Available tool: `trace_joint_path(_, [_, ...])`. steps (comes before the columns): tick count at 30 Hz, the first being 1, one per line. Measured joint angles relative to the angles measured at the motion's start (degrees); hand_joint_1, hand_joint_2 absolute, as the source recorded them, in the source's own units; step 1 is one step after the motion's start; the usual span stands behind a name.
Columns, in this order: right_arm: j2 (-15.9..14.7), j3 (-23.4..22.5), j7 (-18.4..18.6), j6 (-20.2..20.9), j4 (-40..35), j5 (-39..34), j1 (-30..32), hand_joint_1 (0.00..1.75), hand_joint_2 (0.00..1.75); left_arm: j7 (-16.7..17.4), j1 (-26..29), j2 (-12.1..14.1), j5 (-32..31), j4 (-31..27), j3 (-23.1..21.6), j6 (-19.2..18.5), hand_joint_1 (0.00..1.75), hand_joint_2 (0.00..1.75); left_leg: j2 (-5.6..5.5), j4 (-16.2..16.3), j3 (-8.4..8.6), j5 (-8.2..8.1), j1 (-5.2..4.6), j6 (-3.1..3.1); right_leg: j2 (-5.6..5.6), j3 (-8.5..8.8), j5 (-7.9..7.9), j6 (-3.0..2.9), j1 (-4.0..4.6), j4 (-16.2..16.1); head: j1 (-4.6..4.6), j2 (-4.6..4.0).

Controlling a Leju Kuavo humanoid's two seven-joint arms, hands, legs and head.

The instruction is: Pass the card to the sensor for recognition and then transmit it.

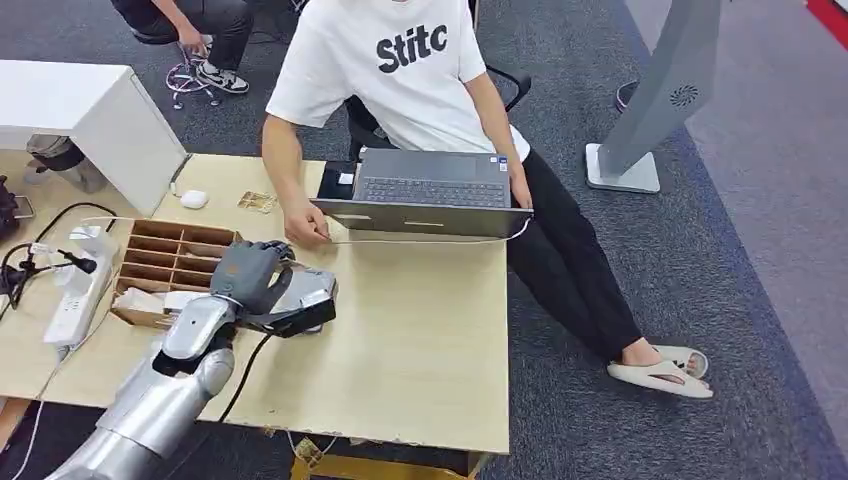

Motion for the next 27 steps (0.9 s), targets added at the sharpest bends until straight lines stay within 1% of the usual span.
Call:
trace_joint_path(13, [0.0, 0.0, 0.8, 0.3, 0.0, 0.6, -0.2, 0.00, 1.75, 1.7, -1.2, -1.6, -0.5, 10.0, -0.8, 0.7, 1.75, 1.75, 0.00, 0.0, 0.01, 0.00, 0.01, 0.00, 0.00, 0.00, 0.00, 0.00, 0.00, 0.0, 0.02, -0.02])
trace_joint_path(17, [0.0, 0.0, 0.9, 0.5, 0.0, 1.0, -0.2, 0.00, 1.75, 2.1, -1.8, -1.8, -0.8, 12.2, -0.8, 1.7, 1.75, 1.75, -0.04, 0.0, 0.01, 0.00, 0.00, 0.00, -0.04, 0.03, 0.00, 0.00, 0.00, 0.0, 0.00, 0.00])
trace_joint_path(23, [0.0, 0.2, 0.9, 0.6, 0.0, 1.1, -0.3, 0.00, 1.75, 2.0, -2.1, -2.1, -0.5, 14.3, -0.8, 2.8, 1.75, 1.75, -0.06, 0.0, 0.07, 0.01, 0.00, 0.00, -0.06, 0.11, 0.00, 0.00, 0.00, 0.0, 0.02, -0.02])
trace_joint_path(27, [0.0, 0.4, 0.9, 0.8, 0.0, 1.1, -0.3, 0.00, 1.75, 1.0, -2.5, -2.4, -0.6, 15.8, -0.8, 3.8, 1.75, 1.75, -0.07, 0.0, 0.18, 0.01, 0.00, -0.01, -0.07, 0.23, 0.00, 0.00, 0.00, 0.0, 0.00, -0.02])
